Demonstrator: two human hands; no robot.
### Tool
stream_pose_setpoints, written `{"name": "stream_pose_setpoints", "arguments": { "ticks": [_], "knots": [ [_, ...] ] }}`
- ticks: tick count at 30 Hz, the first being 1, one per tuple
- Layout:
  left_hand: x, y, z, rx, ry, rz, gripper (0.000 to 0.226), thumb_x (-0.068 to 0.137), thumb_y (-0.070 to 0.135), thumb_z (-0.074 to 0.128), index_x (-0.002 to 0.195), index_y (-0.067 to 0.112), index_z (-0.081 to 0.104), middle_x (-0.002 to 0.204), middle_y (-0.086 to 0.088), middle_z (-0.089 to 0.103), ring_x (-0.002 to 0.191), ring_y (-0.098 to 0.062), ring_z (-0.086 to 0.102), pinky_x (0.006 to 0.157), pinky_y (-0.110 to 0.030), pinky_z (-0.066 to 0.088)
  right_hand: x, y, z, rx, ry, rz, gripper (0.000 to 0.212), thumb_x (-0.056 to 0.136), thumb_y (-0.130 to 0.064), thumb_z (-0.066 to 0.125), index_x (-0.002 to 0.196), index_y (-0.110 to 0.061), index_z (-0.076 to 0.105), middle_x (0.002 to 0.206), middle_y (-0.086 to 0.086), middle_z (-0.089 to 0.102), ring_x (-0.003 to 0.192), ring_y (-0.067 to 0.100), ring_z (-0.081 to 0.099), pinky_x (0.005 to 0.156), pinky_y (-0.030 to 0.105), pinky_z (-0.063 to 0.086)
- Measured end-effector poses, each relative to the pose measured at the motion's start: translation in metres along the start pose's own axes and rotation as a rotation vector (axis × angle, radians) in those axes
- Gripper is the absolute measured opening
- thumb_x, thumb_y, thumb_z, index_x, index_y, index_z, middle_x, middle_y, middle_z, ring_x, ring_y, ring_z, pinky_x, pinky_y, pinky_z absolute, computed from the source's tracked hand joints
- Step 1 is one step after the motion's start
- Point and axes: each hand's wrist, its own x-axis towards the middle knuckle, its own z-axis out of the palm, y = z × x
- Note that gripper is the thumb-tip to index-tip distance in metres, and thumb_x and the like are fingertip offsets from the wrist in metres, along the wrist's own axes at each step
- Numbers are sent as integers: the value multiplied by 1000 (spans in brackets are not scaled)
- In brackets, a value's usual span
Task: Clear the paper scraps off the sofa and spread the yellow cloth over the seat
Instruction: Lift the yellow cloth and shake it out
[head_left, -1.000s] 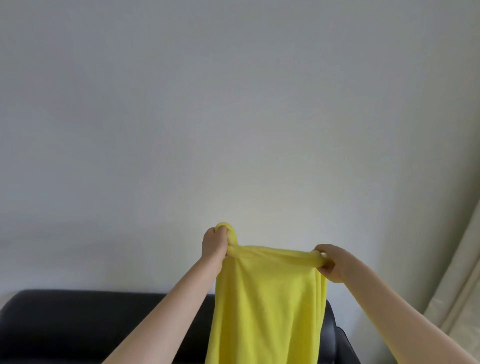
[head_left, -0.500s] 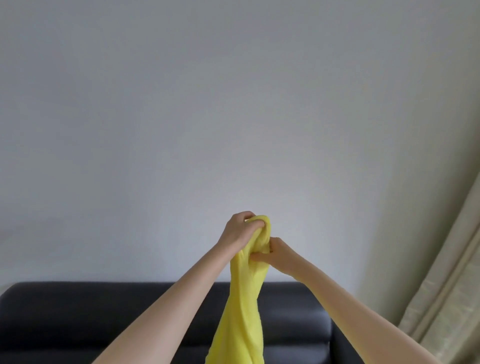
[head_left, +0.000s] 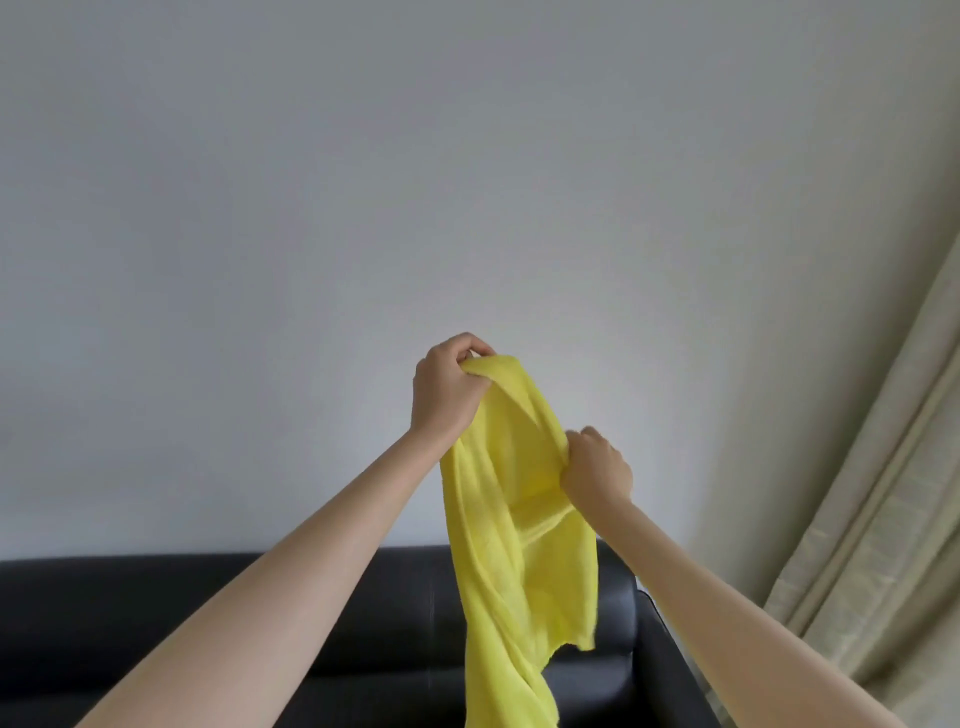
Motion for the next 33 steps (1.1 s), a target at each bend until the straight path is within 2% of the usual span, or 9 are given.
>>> {"name": "stream_pose_setpoints", "arguments": {
  "ticks": [4,7,11,13,17,19,22,28,33],
  "knots": [
    [-2,9,-6,-54,82,25,20,73,5,57,76,22,66,59,8,51,55,-11,45,52,-23,33,-16,47,39,116,-177,351,20,75,1,43,69,-16,50,80,3,55,77,26,55,60,29,43],
    [10,0,-23,-114,263,-74,16,75,7,59,79,22,65,74,7,63,74,-15,60,62,-22,40,-32,78,48,231,-260,484,12,79,-5,47,73,-14,51,80,6,57,70,26,55,59,27,44],
    [28,-36,-53,-116,471,-292,19,81,12,59,98,16,66,101,-4,68,97,-25,62,75,-23,39,-32,103,34,515,-179,573,22,79,-2,57,60,-12,52,59,7,52,52,20,46,48,29,43],
    [30,-69,-63,61,300,-421,27,83,17,60,109,14,62,112,-8,65,105,-28,60,79,-27,40,-18,102,19,728,-80,578,21,78,7,55,65,-9,60,62,10,55,55,21,52,51,30,51],
    [6,-103,-50,731,-370,-683,77,74,31,75,139,11,39,141,-18,41,131,-35,39,103,-37,38,15,60,-23,815,18,365,26,73,11,47,71,-9,64,63,6,53,61,19,48,57,27,39],
    [-12,-93,-26,632,-547,-566,93,70,33,81,145,13,30,148,-16,34,135,-32,36,108,-36,37,27,23,-41,815,25,218,28,71,10,49,76,-11,67,65,8,56,60,19,49,55,25,38],
    [-32,-62,15,229,-632,-339,92,68,42,81,143,21,32,138,-1,47,125,-22,50,92,-30,43,33,-24,-54,737,29,47,28,68,5,57,80,-17,68,68,0,61,61,14,55,57,23,45],
    [-38,-37,43,127,-383,-197,11,86,26,55,93,19,52,75,5,55,74,-21,53,55,-28,36,15,-38,-49,829,94,1,37,69,9,44,92,-15,61,67,-1,52,58,12,47,50,22,39],
    [-40,-29,42,-12,-230,-171,11,86,16,47,90,20,56,82,3,62,72,-17,54,57,-28,38,-3,-3,-26,1142,-381,22,37,77,-21,59,114,-20,55,109,5,61,99,19,63,91,36,50]
  ]
}}
